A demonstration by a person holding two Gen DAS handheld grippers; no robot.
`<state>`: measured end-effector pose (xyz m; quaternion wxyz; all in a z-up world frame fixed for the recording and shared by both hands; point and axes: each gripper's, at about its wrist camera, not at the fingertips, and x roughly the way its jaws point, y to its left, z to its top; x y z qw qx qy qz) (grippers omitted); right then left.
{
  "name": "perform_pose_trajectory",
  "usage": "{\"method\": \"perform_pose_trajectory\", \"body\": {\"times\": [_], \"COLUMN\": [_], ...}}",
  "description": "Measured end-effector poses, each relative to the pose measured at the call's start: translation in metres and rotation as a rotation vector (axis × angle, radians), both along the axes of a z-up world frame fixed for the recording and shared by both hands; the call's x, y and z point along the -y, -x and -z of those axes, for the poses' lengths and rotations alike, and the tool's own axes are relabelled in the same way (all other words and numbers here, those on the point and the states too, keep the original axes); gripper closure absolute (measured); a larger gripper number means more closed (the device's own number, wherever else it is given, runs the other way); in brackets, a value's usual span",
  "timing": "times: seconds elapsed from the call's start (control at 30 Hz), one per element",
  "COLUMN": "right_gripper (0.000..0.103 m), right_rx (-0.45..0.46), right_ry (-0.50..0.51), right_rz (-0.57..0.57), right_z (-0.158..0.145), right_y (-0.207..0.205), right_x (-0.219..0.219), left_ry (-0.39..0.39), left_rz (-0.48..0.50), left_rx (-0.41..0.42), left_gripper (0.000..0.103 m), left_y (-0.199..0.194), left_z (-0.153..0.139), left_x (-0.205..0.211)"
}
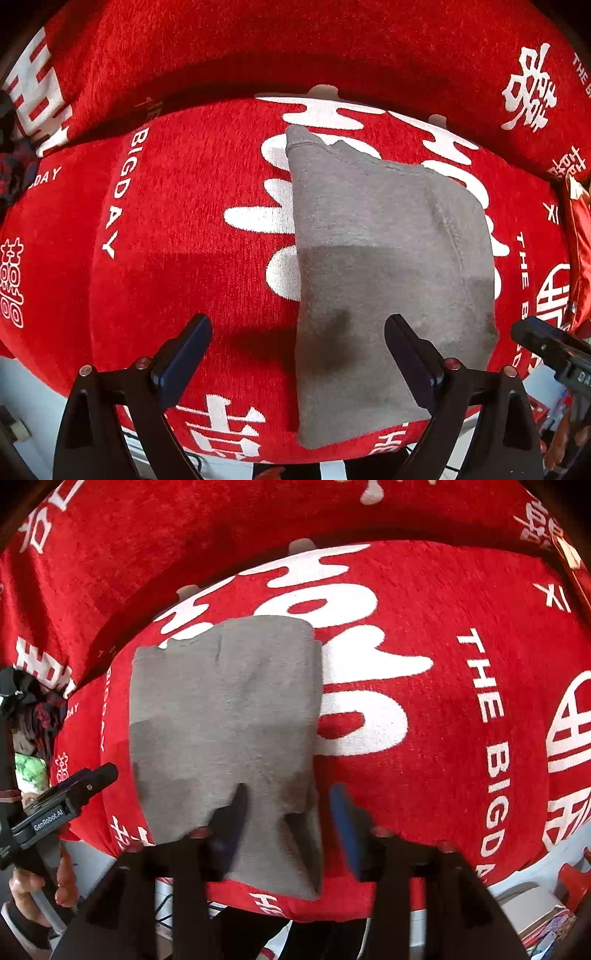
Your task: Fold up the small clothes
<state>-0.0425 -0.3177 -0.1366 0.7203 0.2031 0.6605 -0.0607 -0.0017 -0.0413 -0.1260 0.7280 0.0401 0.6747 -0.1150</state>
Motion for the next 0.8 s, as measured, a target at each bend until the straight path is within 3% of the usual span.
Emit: {"method": "perform_pose_trajectory", "body": {"times": [0.07, 0.17, 0.23, 0.43, 0.8], "right_gripper": [0.023, 0.020, 0.013, 0.013, 0.013], "right_rx": [0.006, 0.004, 0.004, -0.006, -0.018], "right_ry": [0.018, 0.073, 0.097, 0.164, 0.223], "right_rz": [-0.017, -0.027, -0.024, -0.026, -0.049], "right_z": [-0.001, -0.004, -0.005, -0.008, -0.011], "right_y": [-0.004, -0.007, -0.009, -0.013, -0.011], "right_x": [-0.008, -0.016, -0.019, -0.024, -0.034], "left_ry": [-0.004, -0.019, -0.032, -0.125, -0.117], "left_rz": [-0.006, -0.002, 0.012, 0.031, -0.014], "left_rx": [-0.006, -0.015, -0.002, 0.075, 0.058], "left_gripper": [0.000, 0.000, 0.000, 0.000, 0.000], "left_y": [0.002, 0.005, 0.007, 0.014, 0.017], "left_z": [0.000, 0.002, 0.000, -0.008, -0.010], "left_x": [0.001, 0.002, 0.005, 0.011, 0.010]}}
